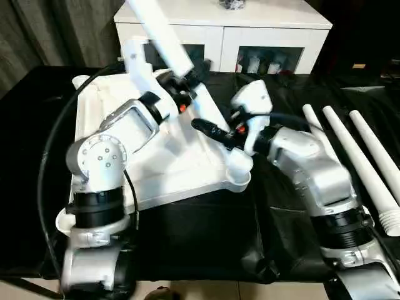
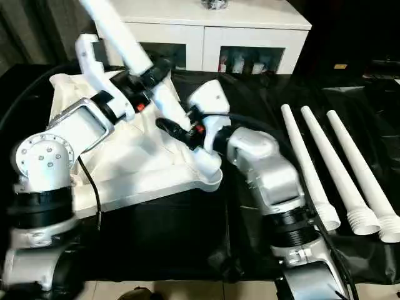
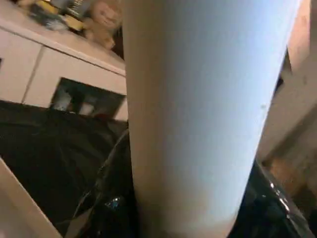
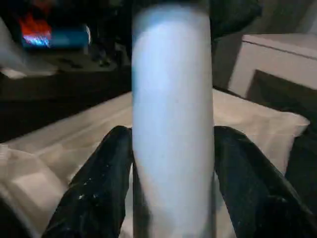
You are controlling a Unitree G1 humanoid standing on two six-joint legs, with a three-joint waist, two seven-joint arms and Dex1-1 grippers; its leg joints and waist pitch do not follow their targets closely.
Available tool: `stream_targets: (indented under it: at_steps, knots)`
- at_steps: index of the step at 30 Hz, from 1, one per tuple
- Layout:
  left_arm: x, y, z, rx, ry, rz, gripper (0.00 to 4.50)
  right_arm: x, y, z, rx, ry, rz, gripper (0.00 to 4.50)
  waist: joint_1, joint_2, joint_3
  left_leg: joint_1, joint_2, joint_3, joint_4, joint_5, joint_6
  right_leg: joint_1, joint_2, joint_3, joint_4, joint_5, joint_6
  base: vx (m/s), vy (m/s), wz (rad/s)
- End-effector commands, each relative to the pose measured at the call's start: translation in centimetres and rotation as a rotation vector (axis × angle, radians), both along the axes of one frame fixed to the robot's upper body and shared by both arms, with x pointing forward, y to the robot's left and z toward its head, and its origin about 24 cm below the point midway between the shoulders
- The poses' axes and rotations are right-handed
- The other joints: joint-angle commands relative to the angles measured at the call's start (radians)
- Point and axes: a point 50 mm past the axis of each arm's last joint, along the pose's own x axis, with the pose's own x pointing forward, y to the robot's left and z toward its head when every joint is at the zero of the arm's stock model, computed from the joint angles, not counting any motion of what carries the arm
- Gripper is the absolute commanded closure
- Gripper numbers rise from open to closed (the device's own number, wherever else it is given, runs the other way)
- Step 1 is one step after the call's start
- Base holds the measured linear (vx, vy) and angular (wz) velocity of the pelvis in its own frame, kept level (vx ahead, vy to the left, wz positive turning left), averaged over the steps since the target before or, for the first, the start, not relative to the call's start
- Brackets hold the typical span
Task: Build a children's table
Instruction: Pick table leg
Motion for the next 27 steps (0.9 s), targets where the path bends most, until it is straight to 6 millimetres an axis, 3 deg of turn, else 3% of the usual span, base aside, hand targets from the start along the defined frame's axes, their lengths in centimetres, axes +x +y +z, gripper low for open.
stream_targets:
  at_steps: [1,10,14,17,18,22,27]
  knots:
    - [-0.7,-0.4,0.2,0.089,-0.063,-0.130,2.75,-0.4,-1.1,0.5,0.031,0.043,0.085,1.53,0.002,0.004,-0.081,0.045,0.093,-0.045,-0.081,-0.111,0.013,0.035,-0.057,0.024,-0.052,0.101,-0.238,0.000,0.000,0.00]
    - [-2.9,0.1,1.3,0.235,-0.220,-0.478,2.76,-0.3,-4.2,-0.1,-0.027,0.168,0.171,0.77,0.001,0.002,-0.080,0.045,0.091,-0.038,-0.079,-0.099,0.007,0.034,-0.060,0.021,-0.047,0.102,-0.279,0.000,0.000,0.00]
    - [-3.1,0.1,2.4,0.197,-0.261,-0.546,2.76,-1.0,-4.1,-0.6,-0.052,0.226,0.250,0.76,0.001,0.006,-0.081,0.047,0.091,-0.037,-0.079,-0.123,-0.003,0.035,-0.060,0.022,-0.046,0.080,-0.292,0.000,0.000,0.00]
    - [-3.2,0.0,2.7,0.179,-0.275,-0.573,2.76,-1.3,-3.9,-0.8,-0.059,0.248,0.288,0.76,0.000,0.001,-0.081,0.046,0.091,-0.037,-0.079,-0.119,-0.002,0.035,-0.060,0.021,-0.047,0.088,-0.295,0.000,0.000,0.00]
    - [-3.2,0.0,2.8,0.178,-0.279,-0.582,2.76,-1.4,-3.9,-1.0,-0.071,0.253,0.294,1.03,0.000,0.002,-0.081,0.046,0.091,-0.037,-0.078,-0.117,-0.002,0.036,-0.062,0.022,-0.046,0.090,-0.297,0.000,0.000,0.00]
    - [-3.2,-0.1,2.9,0.186,-0.284,-0.599,2.76,-1.6,-3.9,-1.6,-0.099,0.283,0.309,1.15,0.001,0.002,-0.080,0.046,0.092,-0.037,-0.078,-0.130,-0.002,0.034,-0.062,0.023,-0.047,0.065,-0.300,0.000,0.000,0.00]
    - [-2.8,0.0,3.1,0.186,-0.289,-0.596,2.76,-2.0,-3.9,-1.9,-0.130,0.300,0.338,1.63,0.001,0.001,-0.081,0.045,0.092,-0.037,-0.078,-0.138,-0.009,0.035,-0.063,0.022,-0.046,0.066,-0.299,0.000,0.000,0.00]
